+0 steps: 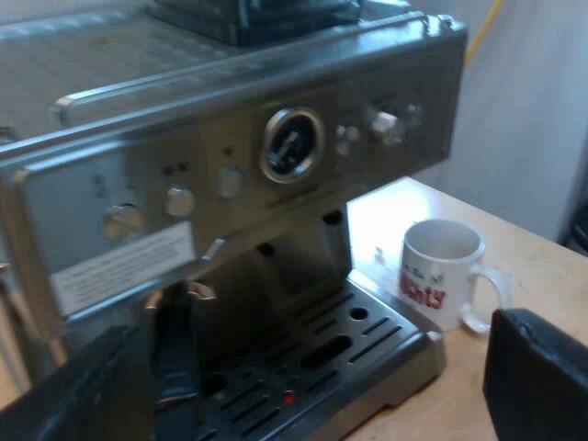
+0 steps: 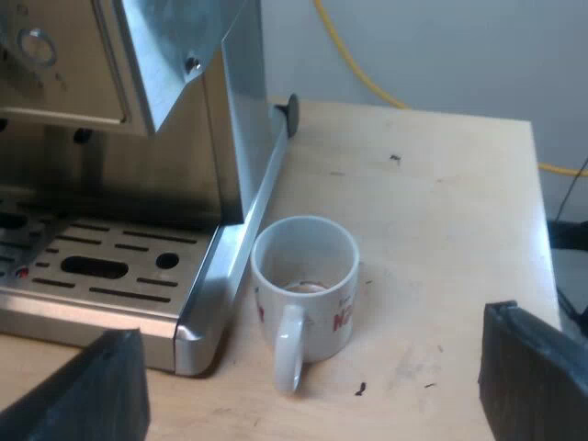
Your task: Place mug into machine
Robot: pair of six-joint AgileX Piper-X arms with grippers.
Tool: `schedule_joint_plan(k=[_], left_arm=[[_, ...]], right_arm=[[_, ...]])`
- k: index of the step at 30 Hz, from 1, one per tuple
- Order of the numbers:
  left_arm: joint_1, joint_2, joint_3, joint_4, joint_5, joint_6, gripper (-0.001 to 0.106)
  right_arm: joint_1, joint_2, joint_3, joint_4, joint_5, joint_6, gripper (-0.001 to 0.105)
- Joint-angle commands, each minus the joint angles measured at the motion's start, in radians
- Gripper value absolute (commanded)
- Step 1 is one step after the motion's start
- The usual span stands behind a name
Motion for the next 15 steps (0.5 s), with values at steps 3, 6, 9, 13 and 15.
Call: schedule_joint_plan(k=[3, 6, 9, 13, 15], left_arm=[[-0.075, 0.09, -0.009, -0.083, 0.006, -0.002, 0.075], [-0.13, 0.155, -0.009, -0.118, -0.003, -0.002, 0.075], [-0.172, 0.224, -0.009, -0.139, -0.006, -0.002, 0.075], [-0.183, 0.284, -0.003, -0.157, -0.003, -0.008, 0.075], [-0.183, 0.321, 0.013, -0.211, 0.002, -0.011, 0.074]], right_arm=[[0.037, 0.065, -0.01, -0.04, -0.003, -0.009, 0.087], [0.062, 0.106, -0.01, -0.05, 0.001, 0.004, 0.087], [0.075, 0.141, -0.008, -0.053, 0.007, 0.077, 0.087], [0.075, 0.17, 0.005, -0.053, 0.007, 0.117, 0.087], [0.075, 0.185, 0.037, -0.058, 0.017, 0.116, 0.087]])
